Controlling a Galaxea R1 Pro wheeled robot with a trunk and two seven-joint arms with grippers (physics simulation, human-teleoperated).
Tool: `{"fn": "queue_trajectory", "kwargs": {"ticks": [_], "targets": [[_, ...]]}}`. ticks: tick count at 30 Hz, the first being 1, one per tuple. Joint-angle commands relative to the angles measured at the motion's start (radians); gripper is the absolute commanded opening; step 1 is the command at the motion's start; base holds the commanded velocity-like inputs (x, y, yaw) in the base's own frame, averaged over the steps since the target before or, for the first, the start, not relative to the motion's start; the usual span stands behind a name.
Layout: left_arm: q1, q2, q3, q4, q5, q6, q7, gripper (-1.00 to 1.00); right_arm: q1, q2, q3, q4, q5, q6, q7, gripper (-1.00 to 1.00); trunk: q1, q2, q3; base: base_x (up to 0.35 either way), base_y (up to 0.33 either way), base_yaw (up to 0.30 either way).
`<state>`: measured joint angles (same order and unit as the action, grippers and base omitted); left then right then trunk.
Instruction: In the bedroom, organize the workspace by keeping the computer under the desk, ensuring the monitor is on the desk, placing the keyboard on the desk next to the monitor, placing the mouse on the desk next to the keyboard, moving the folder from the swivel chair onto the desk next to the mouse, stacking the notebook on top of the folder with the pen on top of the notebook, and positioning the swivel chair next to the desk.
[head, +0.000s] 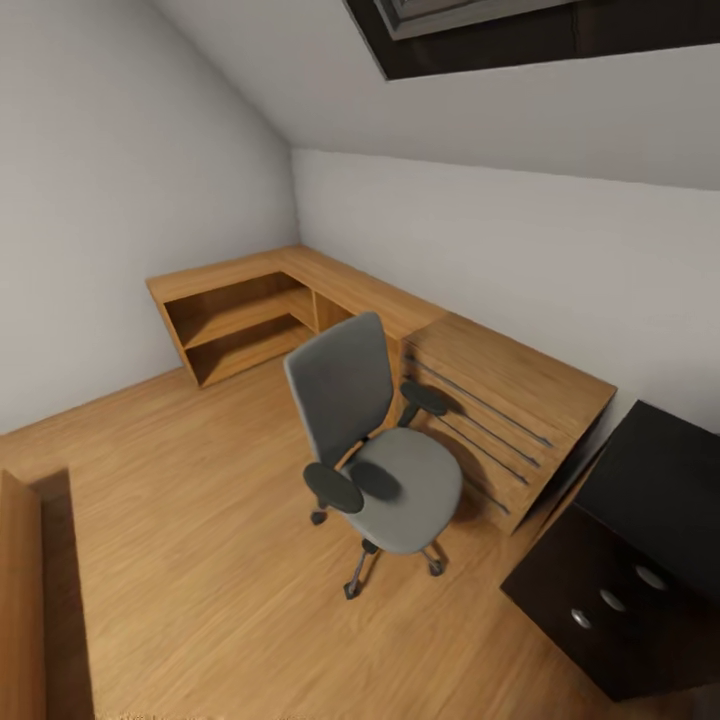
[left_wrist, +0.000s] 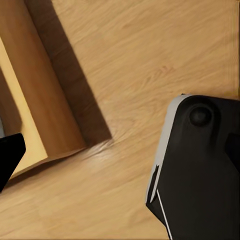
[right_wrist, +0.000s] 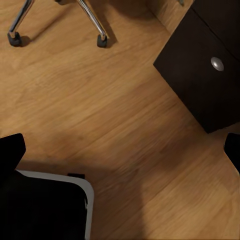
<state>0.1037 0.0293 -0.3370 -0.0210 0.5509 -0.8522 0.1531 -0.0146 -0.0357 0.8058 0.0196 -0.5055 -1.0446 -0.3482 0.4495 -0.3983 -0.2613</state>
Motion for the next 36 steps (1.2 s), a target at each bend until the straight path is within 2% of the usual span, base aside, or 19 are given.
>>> {"fn": "queue_trajectory", "kwargs": {"ticks": [1,4,9,16,19,26,31,36], "targets": [[0.001,0.0,-0.008,-0.002,0.0,-0.008,0.004,1.0,-0.001,0.0,0.009,0.002,-0.003,-0.003,-0.004,1.0,0.001,-0.002,-0.002,0.0,0.0,0.239],[0.0,0.0,-0.009,-0.001,0.0,-0.027,-0.033,1.0,-0.001,-0.001,0.009,0.002,-0.005,-0.003,-0.005,1.0,0.001,-0.002,-0.004,0.0,0.0,0.243],[0.0,-0.006,-0.009,-0.001,0.0,-0.047,-0.053,1.0,-0.001,0.0,0.009,0.002,-0.006,-0.003,-0.005,1.0,0.001,-0.002,-0.007,0.0,0.0,0.245],[0.001,-0.017,-0.01,0.0,0.001,-0.171,-0.062,1.0,-0.001,0.001,0.009,0.002,-0.014,-0.003,-0.013,1.0,0.001,-0.002,-0.011,0.0,0.0,0.248],[0.002,-0.021,-0.01,0.0,0.001,-0.195,-0.062,1.0,-0.001,0.002,0.008,0.001,-0.016,-0.003,-0.013,1.0,0.001,-0.002,-0.013,0.0,0.0,0.251],[0.002,-0.023,-0.009,0.0,0.001,-0.195,-0.061,1.0,-0.001,0.008,-0.006,-0.009,-0.027,-0.003,-0.016,1.0,0.001,-0.002,-0.015,0.0,0.0,0.267],[0.002,-0.023,-0.01,0.0,0.001,-0.195,-0.059,1.0,-0.001,0.016,-0.05,-0.015,-0.079,-0.003,-0.022,1.0,0.001,-0.002,-0.013,0.0,0.0,0.252],[0.002,-0.022,-0.01,0.0,0.002,-0.195,-0.057,1.0,-0.001,0.02,-0.076,-0.032,-0.099,-0.003,-0.024,1.0,0.001,-0.002,-0.007,0.0,0.0,0.187]]}}
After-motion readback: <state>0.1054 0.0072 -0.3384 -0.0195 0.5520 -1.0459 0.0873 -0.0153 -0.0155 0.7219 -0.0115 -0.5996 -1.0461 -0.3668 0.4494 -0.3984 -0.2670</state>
